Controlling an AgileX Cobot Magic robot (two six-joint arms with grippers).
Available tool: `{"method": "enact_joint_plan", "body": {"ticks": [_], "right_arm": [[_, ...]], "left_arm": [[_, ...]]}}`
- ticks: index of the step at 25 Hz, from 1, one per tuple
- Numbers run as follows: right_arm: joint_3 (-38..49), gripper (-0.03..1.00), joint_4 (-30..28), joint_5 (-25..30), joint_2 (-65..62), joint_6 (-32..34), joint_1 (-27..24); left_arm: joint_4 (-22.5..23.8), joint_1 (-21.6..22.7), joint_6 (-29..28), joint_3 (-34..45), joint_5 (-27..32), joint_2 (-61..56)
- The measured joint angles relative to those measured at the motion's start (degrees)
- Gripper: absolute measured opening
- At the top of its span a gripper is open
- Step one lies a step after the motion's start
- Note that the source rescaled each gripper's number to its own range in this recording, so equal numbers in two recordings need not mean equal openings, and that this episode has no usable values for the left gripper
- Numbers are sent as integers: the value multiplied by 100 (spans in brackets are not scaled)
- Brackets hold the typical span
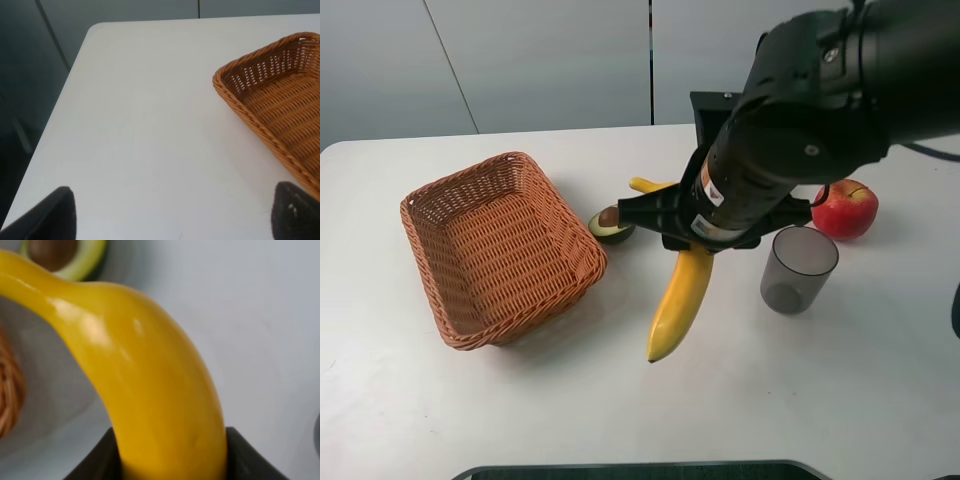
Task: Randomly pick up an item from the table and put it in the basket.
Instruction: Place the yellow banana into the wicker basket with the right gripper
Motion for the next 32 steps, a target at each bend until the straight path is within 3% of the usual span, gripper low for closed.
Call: {"method": "enact_joint_plan", "body": {"ticks": [5, 12, 16, 23, 32], "right_arm": [[-1070, 0, 477, 481, 32, -1793, 0], [-2624, 0, 560, 598, 902, -2849, 0], [-3166, 0, 586, 310, 1516, -3041, 0], [-3276, 0, 316, -1065, 2141, -3113, 130], [-3276, 0, -226, -1267, 2707, -3113, 157]], "left_arm": [[0, 0, -10, 0, 0, 0], [0, 0, -10, 0, 0, 0], [0, 0, -10, 0, 0, 0], [0, 0, -10, 0, 0, 0], [0, 0, -10, 0, 0, 0]]}}
